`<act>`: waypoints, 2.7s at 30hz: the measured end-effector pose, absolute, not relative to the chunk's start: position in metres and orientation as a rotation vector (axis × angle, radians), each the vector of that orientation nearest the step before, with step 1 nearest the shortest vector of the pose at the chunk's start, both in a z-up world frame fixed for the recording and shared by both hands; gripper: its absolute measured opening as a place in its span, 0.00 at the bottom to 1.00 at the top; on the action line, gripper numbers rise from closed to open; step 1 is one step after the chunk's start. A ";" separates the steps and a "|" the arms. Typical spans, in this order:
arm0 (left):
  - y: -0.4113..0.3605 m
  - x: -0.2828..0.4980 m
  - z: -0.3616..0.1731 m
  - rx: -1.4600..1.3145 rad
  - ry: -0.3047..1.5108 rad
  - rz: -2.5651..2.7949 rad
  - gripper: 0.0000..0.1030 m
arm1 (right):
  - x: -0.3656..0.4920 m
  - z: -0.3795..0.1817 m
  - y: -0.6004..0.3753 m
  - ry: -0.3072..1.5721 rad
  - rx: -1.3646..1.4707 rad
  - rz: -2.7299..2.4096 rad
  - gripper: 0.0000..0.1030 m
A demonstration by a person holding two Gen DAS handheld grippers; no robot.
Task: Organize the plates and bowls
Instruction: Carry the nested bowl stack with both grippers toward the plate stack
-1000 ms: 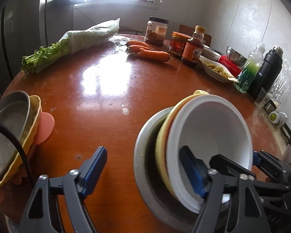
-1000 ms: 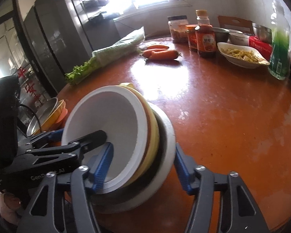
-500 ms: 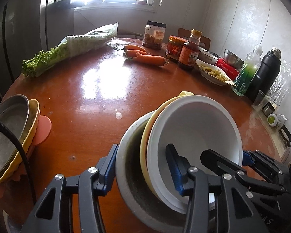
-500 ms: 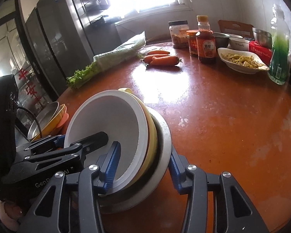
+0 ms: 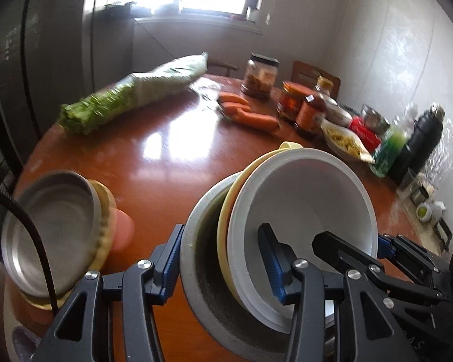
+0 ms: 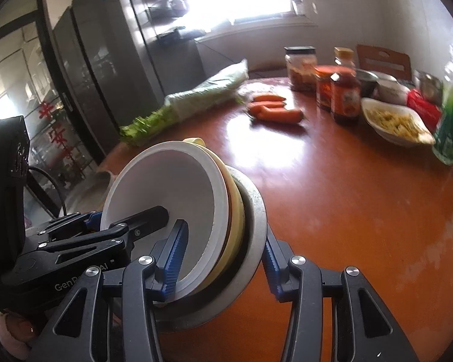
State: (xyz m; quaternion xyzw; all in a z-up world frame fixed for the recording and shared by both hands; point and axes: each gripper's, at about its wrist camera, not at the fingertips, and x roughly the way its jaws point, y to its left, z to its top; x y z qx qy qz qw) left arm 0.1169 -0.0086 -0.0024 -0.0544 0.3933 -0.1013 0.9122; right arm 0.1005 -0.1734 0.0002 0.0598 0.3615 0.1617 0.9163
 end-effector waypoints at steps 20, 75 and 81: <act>0.148 0.120 0.046 -0.187 0.745 -0.013 0.48 | 0.143 0.053 -0.012 0.690 0.022 0.560 0.48; 0.187 0.134 -0.019 -0.234 0.848 0.013 0.55 | 0.165 -0.007 0.034 0.835 -0.019 0.589 0.49; 0.191 0.131 -0.016 -0.241 0.838 0.015 0.59 | 0.161 -0.001 0.031 0.807 -0.029 0.573 0.49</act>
